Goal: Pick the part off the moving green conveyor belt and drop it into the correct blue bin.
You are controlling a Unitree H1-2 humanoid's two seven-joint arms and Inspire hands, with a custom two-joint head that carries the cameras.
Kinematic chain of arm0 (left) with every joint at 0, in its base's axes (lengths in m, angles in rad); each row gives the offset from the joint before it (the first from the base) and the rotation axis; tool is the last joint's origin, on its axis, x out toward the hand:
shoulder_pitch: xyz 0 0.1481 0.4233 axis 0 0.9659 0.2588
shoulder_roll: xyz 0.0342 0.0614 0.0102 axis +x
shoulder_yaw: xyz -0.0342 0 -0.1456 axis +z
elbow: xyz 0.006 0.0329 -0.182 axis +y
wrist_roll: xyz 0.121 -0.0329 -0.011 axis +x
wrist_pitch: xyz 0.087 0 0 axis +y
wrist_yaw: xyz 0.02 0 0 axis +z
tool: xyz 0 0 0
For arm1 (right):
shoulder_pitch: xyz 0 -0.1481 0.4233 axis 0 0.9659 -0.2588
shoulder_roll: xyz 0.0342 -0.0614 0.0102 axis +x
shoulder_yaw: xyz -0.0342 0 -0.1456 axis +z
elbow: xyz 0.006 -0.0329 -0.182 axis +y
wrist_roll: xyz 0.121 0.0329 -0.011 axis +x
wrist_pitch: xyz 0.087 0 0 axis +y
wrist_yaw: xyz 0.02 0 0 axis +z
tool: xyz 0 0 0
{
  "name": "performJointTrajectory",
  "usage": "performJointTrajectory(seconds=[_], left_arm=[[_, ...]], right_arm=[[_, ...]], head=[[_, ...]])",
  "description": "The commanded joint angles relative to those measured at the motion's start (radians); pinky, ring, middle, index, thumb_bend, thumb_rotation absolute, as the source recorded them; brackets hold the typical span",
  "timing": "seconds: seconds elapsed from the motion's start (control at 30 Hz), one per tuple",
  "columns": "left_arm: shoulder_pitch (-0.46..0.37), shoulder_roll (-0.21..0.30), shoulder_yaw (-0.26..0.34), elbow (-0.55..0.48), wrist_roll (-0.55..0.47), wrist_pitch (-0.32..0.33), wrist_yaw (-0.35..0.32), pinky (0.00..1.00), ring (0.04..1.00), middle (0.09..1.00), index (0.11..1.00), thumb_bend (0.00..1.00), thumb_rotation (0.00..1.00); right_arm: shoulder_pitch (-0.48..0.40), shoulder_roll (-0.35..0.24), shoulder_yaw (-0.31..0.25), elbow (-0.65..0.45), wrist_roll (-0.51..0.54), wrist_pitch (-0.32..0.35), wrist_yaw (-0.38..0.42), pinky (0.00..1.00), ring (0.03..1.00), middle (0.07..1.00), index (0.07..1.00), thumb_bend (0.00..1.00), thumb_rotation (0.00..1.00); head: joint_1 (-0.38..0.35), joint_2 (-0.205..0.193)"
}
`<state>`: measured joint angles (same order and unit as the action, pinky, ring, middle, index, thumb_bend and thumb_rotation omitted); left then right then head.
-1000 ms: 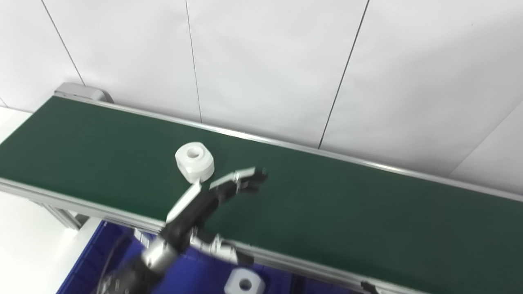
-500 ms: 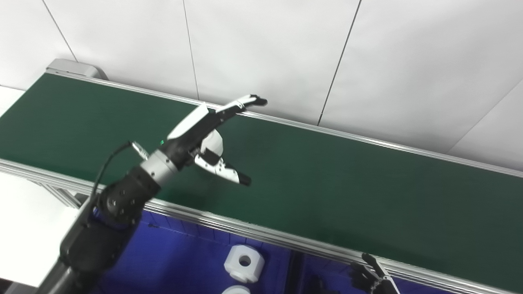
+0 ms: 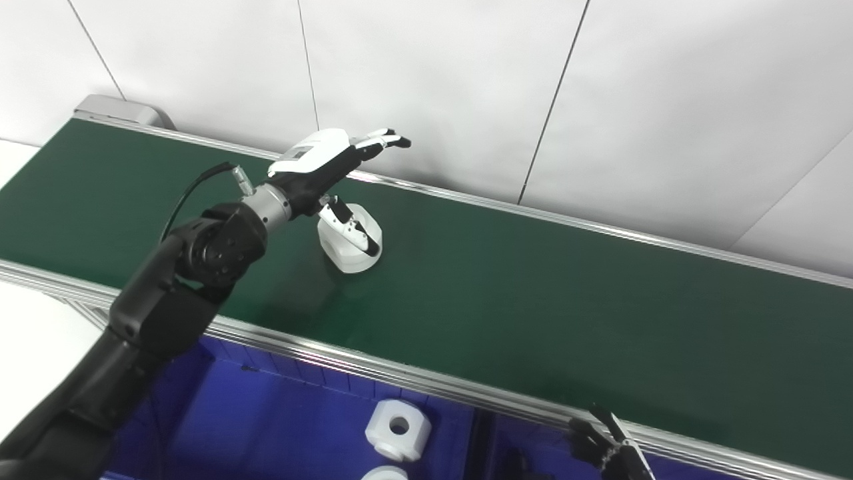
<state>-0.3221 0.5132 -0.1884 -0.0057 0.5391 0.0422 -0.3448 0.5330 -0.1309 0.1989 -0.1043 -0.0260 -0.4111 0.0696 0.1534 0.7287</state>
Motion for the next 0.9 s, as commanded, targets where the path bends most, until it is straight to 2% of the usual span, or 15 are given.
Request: performJointTrajectory(seconds=[0.0,0.13,0.27,0.4,0.57,0.7,0.87], left_arm=[[-0.065,0.034,-0.009,0.016,0.035,-0.031,0.017,0.99,0.961,0.962,0.887,0.90,0.00],[-0.098,0.049,-0.056,0.051,0.097,-0.047,-0.001,0.98,0.961,0.964,0.878,0.91,0.00],[-0.139,0.065,-0.124,0.082,0.141,-0.063,-0.066,1.00,0.982,0.968,0.877,0.90,0.00],[-0.170,0.069,-0.186,0.105,0.200,-0.078,-0.097,0.99,0.982,0.967,0.872,0.91,0.00],[-0.189,0.064,-0.236,0.115,0.235,-0.083,-0.147,1.00,0.995,0.986,0.893,0.90,0.00],[-0.200,0.060,-0.281,0.132,0.249,-0.118,-0.171,1.00,1.000,0.999,0.913,0.89,0.01],[-0.200,0.038,-0.306,0.161,0.242,-0.153,-0.186,0.98,0.997,1.000,0.904,0.88,0.00]], right_arm=[[-0.004,0.006,-0.004,-0.008,0.005,-0.059,0.004,0.73,0.758,0.782,0.879,0.79,0.32],[-0.011,0.005,-0.005,0.003,0.010,-0.058,0.009,0.73,0.768,0.792,0.884,0.79,0.33],[-0.015,0.009,-0.009,0.013,0.013,-0.058,0.007,0.73,0.766,0.793,0.884,0.78,0.32],[-0.020,0.010,-0.012,0.018,0.026,-0.058,0.013,0.73,0.770,0.796,0.884,0.77,0.31],[-0.026,0.013,-0.019,0.025,0.029,-0.059,0.017,0.73,0.771,0.797,0.889,0.76,0.30],[-0.033,0.016,-0.024,0.031,0.029,-0.059,0.018,0.73,0.773,0.797,0.891,0.75,0.30],[-0.042,0.020,-0.033,0.041,0.043,-0.059,0.023,0.73,0.772,0.794,0.888,0.76,0.30]], head=[[0.005,-0.004],[0.019,-0.015],[0.035,-0.021],[0.050,-0.027],[0.056,-0.030],[0.059,-0.033],[0.064,-0.038]])
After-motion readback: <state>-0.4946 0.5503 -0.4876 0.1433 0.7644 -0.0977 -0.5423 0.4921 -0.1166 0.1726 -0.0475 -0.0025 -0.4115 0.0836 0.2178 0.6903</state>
